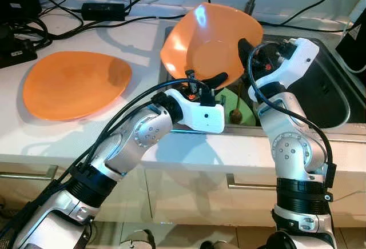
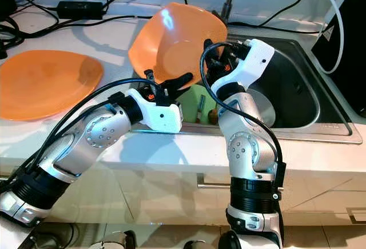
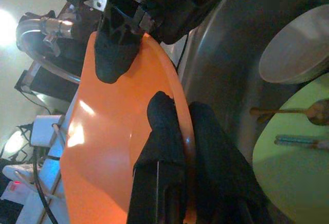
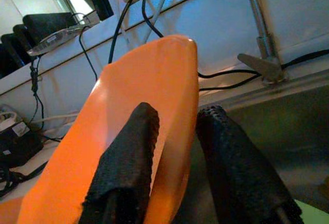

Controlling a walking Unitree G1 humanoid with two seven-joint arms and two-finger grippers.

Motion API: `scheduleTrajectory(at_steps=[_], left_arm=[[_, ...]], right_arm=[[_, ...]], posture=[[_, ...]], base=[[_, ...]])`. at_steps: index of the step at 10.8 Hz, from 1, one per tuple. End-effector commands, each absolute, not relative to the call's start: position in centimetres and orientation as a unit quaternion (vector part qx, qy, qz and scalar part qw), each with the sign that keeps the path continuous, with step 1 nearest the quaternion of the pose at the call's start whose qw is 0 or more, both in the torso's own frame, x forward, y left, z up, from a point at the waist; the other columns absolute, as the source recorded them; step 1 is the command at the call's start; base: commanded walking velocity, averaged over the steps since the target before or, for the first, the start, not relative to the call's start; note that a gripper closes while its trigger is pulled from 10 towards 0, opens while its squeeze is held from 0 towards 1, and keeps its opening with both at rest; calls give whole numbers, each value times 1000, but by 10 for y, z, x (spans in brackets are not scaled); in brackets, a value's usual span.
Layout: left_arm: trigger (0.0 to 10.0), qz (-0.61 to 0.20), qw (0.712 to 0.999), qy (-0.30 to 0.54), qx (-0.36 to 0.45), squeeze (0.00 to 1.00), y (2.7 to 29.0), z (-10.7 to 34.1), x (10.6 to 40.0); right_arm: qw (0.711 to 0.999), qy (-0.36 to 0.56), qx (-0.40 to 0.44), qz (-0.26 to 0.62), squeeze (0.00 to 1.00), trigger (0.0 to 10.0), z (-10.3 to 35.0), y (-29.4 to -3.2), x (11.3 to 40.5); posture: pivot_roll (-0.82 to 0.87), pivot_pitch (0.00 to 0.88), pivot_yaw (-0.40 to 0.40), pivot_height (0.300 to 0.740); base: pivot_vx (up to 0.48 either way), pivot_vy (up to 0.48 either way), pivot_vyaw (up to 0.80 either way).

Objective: Kitchen organization

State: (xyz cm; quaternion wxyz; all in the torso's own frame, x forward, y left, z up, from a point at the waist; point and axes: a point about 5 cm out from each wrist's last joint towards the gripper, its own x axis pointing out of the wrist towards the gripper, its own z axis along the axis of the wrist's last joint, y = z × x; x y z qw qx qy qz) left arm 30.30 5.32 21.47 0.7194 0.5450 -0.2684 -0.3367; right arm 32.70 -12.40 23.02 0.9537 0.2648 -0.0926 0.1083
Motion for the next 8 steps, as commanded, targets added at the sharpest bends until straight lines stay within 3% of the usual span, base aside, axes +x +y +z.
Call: scheduleTrajectory(at_steps=[1, 2, 3, 8], left_arm=[[10000, -328, 717, -289, 543, 0, 53, 222, 301], [10000, -326, 713, -289, 550, 0, 55, 220, 301], [10000, -323, 711, -288, 555, 0, 57, 219, 302], [10000, -291, 700, -275, 591, 0, 70, 216, 311]], right_arm=[[954, -89, 267, 98, 0, 9882, 232, -129, 328], [954, -90, 269, 100, 0, 5373, 232, -129, 328], [953, -90, 270, 101, 0, 0, 232, -129, 328], [952, -89, 273, 104, 0, 0, 232, -128, 327]], posture=[[75, 92, -72, 740], [75, 91, -72, 740], [74, 90, -73, 740], [77, 80, -74, 740]], base=[[0, 0, 0], [0, 0, 0], [0, 0, 0], [0, 0, 0]])
